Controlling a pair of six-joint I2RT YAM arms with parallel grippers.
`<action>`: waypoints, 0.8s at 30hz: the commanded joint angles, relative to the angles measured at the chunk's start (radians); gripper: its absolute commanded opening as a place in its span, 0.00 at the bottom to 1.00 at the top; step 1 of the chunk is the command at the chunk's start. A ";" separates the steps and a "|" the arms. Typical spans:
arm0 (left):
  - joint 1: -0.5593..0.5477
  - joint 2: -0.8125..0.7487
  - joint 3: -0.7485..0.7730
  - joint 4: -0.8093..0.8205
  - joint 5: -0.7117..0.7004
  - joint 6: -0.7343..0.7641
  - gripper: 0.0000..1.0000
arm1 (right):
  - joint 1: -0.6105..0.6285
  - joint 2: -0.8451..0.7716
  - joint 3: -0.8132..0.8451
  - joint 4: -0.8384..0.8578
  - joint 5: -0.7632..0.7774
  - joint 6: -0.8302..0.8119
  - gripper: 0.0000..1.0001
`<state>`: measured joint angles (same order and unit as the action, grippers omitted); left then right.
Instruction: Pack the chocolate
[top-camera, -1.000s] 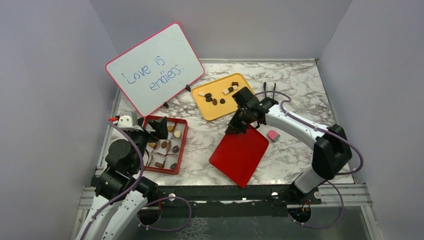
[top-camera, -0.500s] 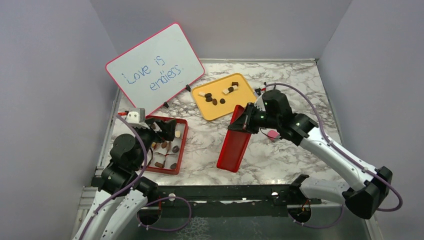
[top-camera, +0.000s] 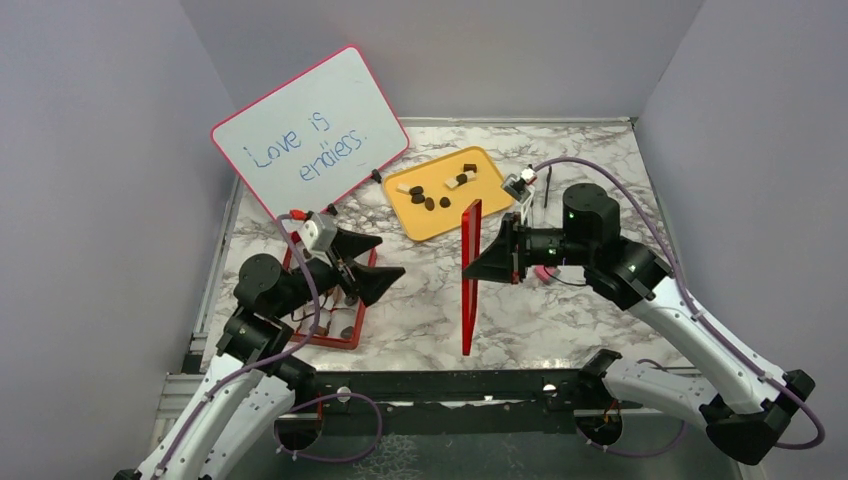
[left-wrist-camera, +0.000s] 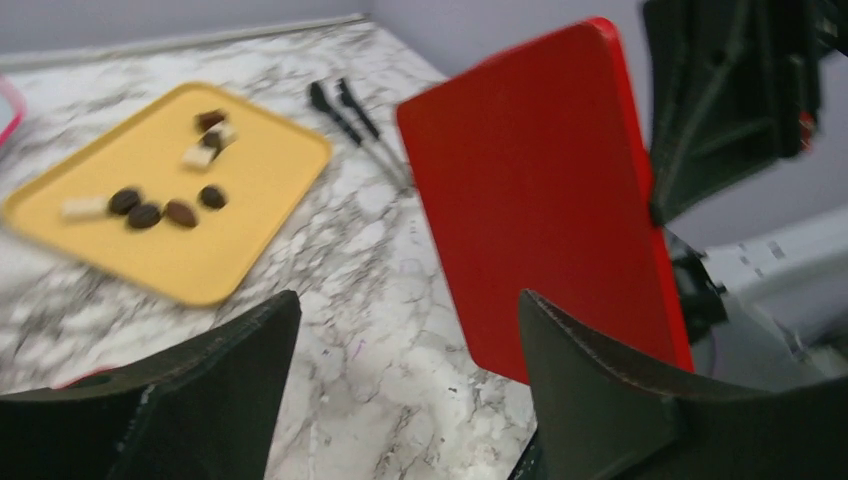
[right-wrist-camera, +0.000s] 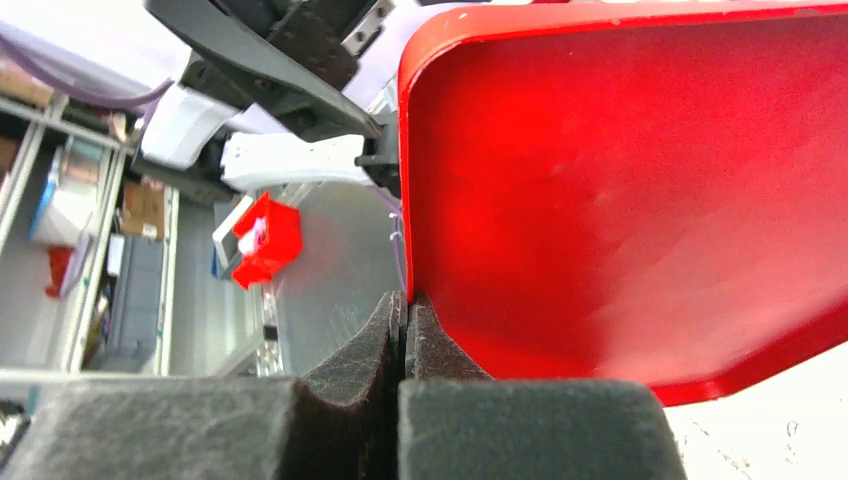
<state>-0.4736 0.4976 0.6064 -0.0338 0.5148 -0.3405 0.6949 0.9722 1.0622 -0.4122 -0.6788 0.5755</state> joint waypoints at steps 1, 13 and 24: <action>-0.002 0.001 -0.036 0.292 0.443 0.268 0.85 | 0.008 -0.025 0.018 0.010 -0.191 -0.179 0.01; -0.001 0.191 0.180 -0.091 0.665 1.162 0.84 | 0.009 0.099 -0.023 0.035 -0.413 -0.181 0.01; -0.002 0.412 0.364 -0.350 0.670 1.457 0.88 | 0.011 0.192 0.026 -0.001 -0.417 -0.191 0.01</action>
<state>-0.4751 0.8482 0.9058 -0.2768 1.1381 0.9546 0.6994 1.1435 1.0401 -0.4206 -1.0389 0.3939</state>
